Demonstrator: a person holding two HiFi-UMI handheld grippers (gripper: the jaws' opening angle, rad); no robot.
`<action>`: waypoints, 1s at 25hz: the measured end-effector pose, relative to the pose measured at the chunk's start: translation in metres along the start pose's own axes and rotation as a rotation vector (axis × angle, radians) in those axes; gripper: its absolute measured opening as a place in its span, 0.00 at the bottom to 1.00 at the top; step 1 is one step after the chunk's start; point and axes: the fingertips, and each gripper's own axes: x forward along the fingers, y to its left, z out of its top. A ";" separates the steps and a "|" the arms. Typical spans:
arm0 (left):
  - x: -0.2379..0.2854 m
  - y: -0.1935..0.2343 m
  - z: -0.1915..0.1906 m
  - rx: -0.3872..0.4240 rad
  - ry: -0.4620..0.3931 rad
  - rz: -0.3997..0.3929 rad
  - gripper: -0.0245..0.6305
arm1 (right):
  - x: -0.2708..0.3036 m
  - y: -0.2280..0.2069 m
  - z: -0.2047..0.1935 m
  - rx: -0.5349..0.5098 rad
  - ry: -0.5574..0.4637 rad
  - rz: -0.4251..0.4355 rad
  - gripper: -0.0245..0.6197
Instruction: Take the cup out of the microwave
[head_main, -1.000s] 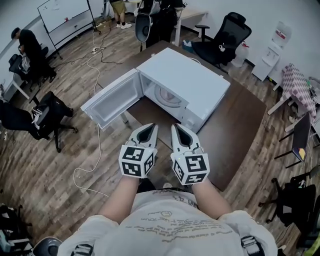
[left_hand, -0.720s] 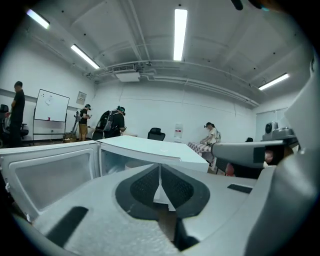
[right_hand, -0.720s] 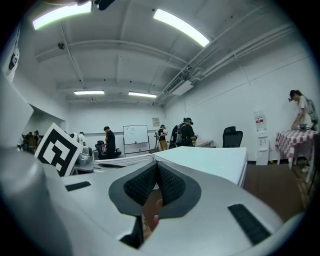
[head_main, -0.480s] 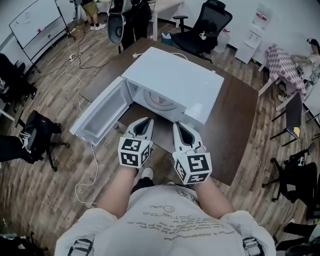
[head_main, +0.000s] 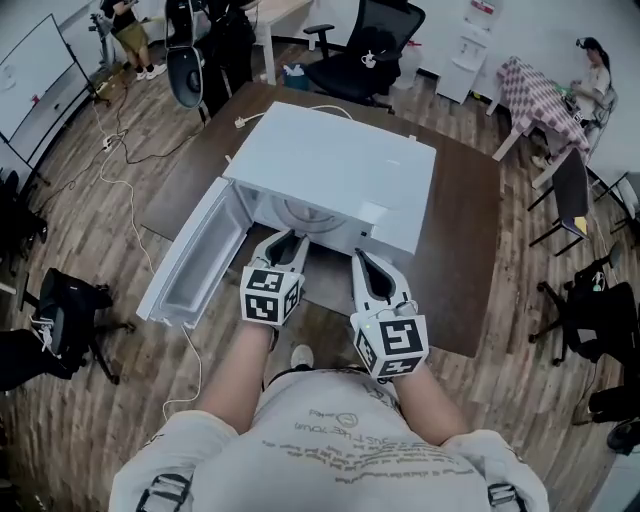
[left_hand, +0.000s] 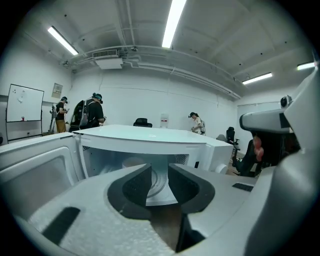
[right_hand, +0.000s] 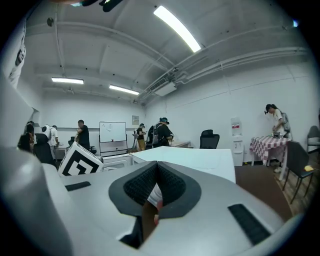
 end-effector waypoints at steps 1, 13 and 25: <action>0.006 0.002 -0.002 -0.005 0.007 -0.010 0.19 | -0.001 -0.003 -0.001 0.000 0.002 -0.017 0.06; 0.068 0.026 -0.042 -0.014 0.117 -0.060 0.19 | -0.024 -0.041 -0.015 0.028 0.035 -0.233 0.06; 0.103 0.046 -0.062 -0.046 0.155 -0.099 0.19 | -0.039 -0.062 -0.030 0.053 0.063 -0.381 0.06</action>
